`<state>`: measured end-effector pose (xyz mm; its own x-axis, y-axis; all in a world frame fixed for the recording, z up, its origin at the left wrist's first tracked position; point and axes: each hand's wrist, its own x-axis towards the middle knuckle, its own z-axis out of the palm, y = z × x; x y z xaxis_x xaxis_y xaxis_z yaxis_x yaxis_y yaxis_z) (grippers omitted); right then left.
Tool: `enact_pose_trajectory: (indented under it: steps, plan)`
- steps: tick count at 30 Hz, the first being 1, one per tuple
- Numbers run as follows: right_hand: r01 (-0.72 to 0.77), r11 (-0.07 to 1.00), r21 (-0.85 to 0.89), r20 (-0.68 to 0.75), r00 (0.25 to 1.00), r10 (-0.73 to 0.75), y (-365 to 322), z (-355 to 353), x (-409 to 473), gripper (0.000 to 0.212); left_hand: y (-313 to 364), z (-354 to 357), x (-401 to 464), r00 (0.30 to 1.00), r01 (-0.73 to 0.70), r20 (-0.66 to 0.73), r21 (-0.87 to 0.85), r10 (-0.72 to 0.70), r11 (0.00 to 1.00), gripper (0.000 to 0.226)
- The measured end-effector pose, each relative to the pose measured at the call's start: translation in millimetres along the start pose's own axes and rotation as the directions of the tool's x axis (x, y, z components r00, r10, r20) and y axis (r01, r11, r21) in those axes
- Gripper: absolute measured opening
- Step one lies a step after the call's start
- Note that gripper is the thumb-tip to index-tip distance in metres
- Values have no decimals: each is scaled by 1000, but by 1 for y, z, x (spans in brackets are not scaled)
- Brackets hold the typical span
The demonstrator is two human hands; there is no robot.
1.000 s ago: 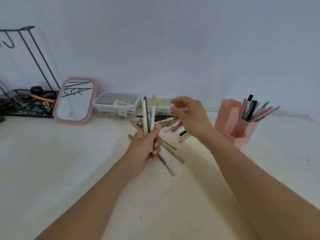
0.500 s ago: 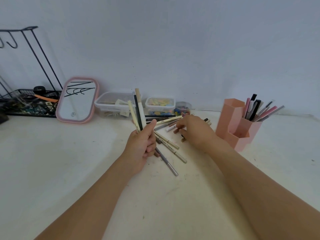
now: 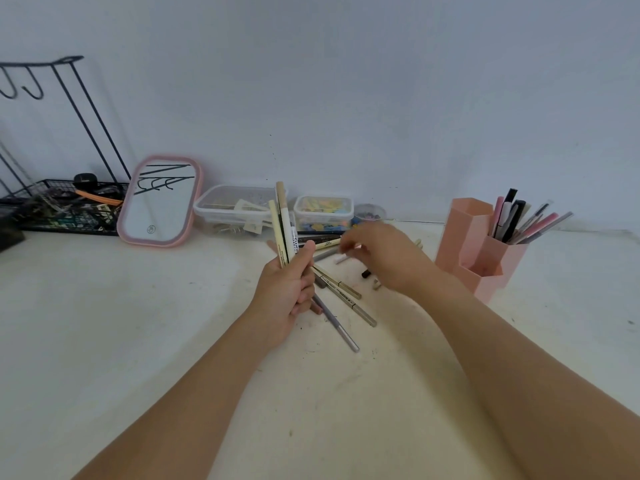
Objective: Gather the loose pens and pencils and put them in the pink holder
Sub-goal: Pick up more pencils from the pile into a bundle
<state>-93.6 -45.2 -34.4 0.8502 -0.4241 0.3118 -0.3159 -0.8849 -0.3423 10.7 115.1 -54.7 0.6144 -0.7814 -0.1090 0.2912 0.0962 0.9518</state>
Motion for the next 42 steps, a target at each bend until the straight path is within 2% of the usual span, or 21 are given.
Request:
enact_pose_trajectory:
  steps: [2, 4, 6, 8, 11, 14, 19, 22, 24, 25, 26, 28, 31, 42]
  plan:
    - [19, 972, 235, -202, 979, 29, -15, -19, 0, 12, 0, 0, 0, 1000, -23, 2, -23, 23, 999, 39]
    - [27, 891, 453, -287, 951, 117, -32, -41, -1, 11, 0, 0, -2, 999, -46, 18, -29, 47, 999, 44]
    - [7, 728, 685, -203, 962, 181, -45, -54, -2, 11, 1, 3, -3, 996, -61, 63, -31, 63, 998, 51]
    - [-37, 573, 818, -84, 980, 183, -51, -56, -4, 12, 0, 6, -4, 990, -53, 132, -20, 55, 998, 58]
    - [-133, 480, 867, 51, 982, 180, -51, -47, -7, 17, -4, 8, -7, 971, -47, 236, 36, 37, 998, 57]
    - [-210, 434, 876, 150, 974, 168, -48, -39, -8, 22, -6, 7, -8, 964, -23, 265, 83, 0, 996, 38]
    - [-217, 533, 818, 128, 972, 199, -42, -22, -3, 22, -4, 8, -9, 973, 27, 226, 104, -50, 994, 18]
    - [-191, 593, 782, 118, 980, 161, -37, -18, -2, 20, -6, 9, -7, 982, 32, 181, 120, -53, 992, 16]
    - [-140, 796, 588, 94, 990, 105, -29, -22, -3, 20, -7, 9, -4, 991, 27, 125, 86, -38, 996, 16]
    - [-112, 911, 397, 99, 992, 78, -22, -25, -3, 22, -6, 8, -3, 994, 24, 101, 69, -31, 997, 18]
    - [-92, 977, 192, 136, 989, 66, -13, -28, -4, 25, -6, 7, -1, 997, 18, 80, 55, -22, 998, 19]
    - [-102, 990, -93, 257, 959, 123, 7, -33, -6, 33, -4, 3, 1, 999, 4, 45, 27, -6, 1000, 23]
    - [-130, 967, -217, 363, 909, 204, 24, -35, -10, 39, -3, -1, 4, 1000, -5, 12, -11, 6, 1000, 28]
    - [-62, 985, -159, 372, 921, 118, 19, -36, -12, 27, -4, -2, 4, 1000, 11, 15, 56, -12, 998, 36]
